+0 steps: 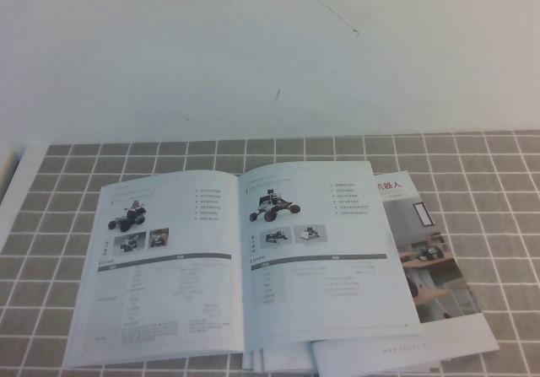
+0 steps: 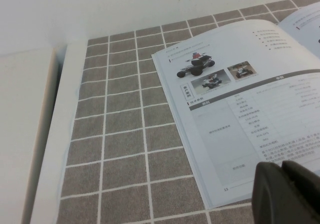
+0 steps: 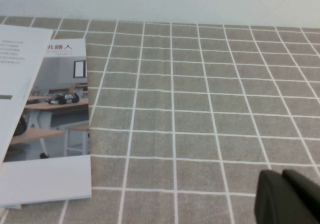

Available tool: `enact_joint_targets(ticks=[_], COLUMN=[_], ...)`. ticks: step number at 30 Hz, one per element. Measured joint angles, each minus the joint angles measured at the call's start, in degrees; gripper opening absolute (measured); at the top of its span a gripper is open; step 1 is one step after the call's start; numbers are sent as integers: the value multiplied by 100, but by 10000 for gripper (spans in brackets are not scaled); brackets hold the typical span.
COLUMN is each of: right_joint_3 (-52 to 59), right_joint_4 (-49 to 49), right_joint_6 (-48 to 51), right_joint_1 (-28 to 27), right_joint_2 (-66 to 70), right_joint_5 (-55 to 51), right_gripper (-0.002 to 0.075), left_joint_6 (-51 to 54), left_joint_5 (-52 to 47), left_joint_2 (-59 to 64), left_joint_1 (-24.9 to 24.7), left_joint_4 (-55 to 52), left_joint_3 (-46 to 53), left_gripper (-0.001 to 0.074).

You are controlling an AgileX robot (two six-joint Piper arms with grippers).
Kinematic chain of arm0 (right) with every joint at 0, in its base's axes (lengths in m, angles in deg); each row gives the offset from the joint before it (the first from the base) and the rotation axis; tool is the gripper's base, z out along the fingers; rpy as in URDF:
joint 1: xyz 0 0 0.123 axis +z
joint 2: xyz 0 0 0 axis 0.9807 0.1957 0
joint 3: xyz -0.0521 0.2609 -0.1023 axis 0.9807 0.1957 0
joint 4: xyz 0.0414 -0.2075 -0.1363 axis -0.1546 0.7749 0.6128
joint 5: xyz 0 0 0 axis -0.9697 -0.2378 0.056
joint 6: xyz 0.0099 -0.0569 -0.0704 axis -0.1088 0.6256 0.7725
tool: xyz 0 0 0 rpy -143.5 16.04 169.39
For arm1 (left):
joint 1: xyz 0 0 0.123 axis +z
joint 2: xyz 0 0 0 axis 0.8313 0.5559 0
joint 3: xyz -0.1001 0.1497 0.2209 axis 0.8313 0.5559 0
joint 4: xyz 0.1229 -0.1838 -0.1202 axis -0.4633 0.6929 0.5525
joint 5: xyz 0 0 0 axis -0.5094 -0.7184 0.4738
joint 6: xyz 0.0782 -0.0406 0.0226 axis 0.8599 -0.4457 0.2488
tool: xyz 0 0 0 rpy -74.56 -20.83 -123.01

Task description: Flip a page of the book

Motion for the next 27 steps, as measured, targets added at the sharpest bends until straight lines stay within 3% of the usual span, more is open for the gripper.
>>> enact_joint_targets(ticks=[27], right_joint_3=[0], right_joint_4=[103], right_joint_6=[0], right_joint_1=[0], right_joint_2=[0], right_joint_5=[0], right_gripper=[-3], left_joint_6=[114], left_joint_5=[0], left_joint_2=[0], left_joint_1=[0], left_joint_4=[-45], left_joint_3=[0], left_gripper=[-3])
